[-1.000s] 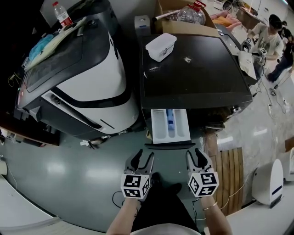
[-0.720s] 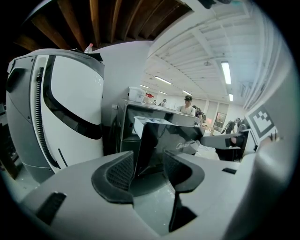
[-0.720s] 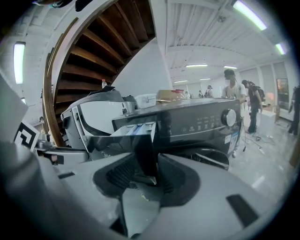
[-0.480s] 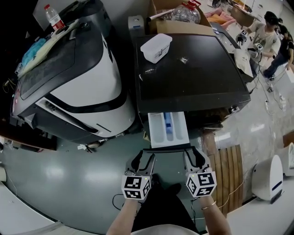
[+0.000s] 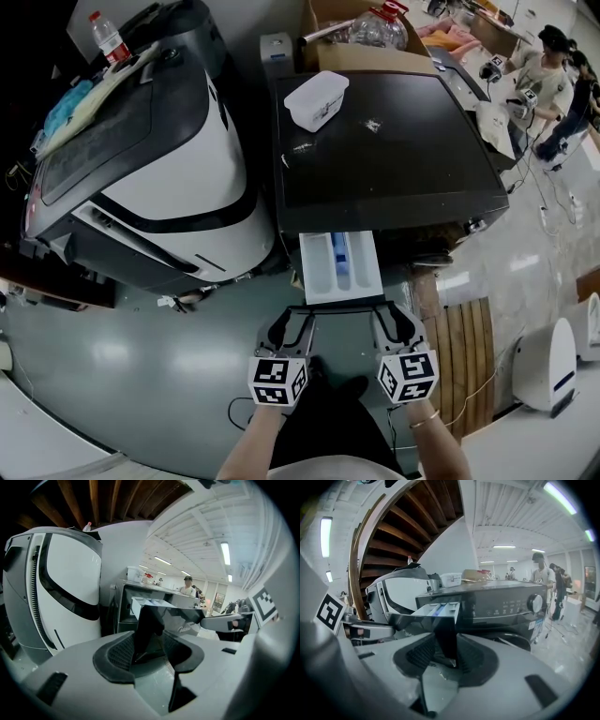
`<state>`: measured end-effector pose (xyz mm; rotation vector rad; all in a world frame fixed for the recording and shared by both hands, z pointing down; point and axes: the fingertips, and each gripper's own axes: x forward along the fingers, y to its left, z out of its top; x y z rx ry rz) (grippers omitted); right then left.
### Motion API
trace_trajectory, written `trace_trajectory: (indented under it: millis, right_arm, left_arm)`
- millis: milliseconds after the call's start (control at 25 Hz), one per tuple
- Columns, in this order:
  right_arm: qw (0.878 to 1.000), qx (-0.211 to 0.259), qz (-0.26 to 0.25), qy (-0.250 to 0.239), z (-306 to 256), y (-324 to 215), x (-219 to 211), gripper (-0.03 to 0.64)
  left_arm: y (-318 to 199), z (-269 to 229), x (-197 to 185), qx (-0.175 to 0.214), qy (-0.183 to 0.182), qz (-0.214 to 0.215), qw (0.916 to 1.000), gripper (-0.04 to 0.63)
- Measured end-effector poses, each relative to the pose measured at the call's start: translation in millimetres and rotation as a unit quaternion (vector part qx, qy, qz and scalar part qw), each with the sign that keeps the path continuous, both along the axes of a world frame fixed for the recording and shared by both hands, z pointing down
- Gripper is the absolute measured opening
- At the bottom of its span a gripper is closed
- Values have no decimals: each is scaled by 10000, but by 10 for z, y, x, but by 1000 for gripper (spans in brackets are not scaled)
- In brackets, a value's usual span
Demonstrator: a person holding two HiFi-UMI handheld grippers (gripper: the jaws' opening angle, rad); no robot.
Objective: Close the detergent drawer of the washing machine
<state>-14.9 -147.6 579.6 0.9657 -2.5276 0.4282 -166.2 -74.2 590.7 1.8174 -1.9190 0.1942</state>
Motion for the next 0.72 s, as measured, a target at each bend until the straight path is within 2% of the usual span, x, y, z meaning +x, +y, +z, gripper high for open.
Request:
trace_trajectory:
  millis: [720]
  right_arm:
    - [9999, 91, -27, 44, 0, -98, -75, 137]
  left_arm:
    - [-101, -1, -56, -82, -7, -116, 9999, 176]
